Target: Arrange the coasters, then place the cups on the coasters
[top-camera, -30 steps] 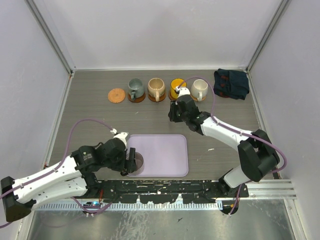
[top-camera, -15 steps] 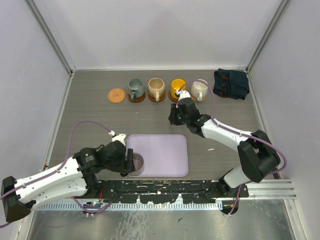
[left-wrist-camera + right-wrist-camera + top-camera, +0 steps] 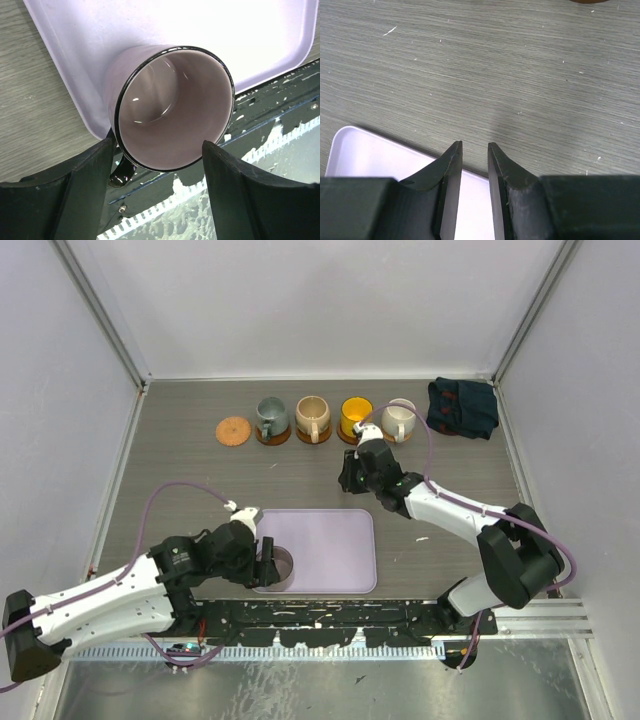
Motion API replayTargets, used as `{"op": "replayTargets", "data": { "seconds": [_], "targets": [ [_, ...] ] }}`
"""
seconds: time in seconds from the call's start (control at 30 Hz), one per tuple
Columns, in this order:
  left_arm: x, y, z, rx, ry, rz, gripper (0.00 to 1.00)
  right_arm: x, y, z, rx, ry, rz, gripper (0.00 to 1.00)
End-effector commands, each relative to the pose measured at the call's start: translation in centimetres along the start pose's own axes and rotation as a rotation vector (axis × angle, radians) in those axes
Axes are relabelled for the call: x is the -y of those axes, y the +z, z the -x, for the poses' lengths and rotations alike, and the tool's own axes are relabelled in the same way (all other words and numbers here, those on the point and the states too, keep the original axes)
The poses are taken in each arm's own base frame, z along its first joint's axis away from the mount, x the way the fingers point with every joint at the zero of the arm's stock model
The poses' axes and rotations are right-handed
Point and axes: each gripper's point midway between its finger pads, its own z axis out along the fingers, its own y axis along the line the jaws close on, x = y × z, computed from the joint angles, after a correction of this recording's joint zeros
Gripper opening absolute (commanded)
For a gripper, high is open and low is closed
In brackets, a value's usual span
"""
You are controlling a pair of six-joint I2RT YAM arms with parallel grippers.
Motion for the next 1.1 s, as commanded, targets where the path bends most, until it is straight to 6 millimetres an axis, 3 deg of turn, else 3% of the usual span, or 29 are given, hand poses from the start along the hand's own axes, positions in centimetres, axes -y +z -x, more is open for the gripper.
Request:
{"op": "replayTargets", "data": {
  "seconds": [0.0,0.27,0.43,0.83,1.07],
  "targets": [
    [2.0,-0.8,0.7,0.028,0.002,-0.099,0.74,-1.4,-0.9,2.5,0.087,0.025,0.052,0.33],
    [2.6,-1.6,0.2,0.002,0.038,-0.146,0.86,-2.1,-0.5,2.3,0.074,0.045,0.086,0.34],
    [2.0,-1.5,-0.6,-0.027,0.048,-0.13,0.93,-2.4,-0.4,2.4,0.077,0.052,0.097,0.39],
    [0.1,0.3,-2.3,-0.081,0.059,-0.044,0.93,-2.5,-0.6,2.8,0.094,0.049,0.104,0.42],
    [-0.4,1.4,-2.7,-0.079,0.066,-0.03,0.85,-2.5,-0.6,2.8,0.092,0.05,0.104,0.42]
  ]
}}
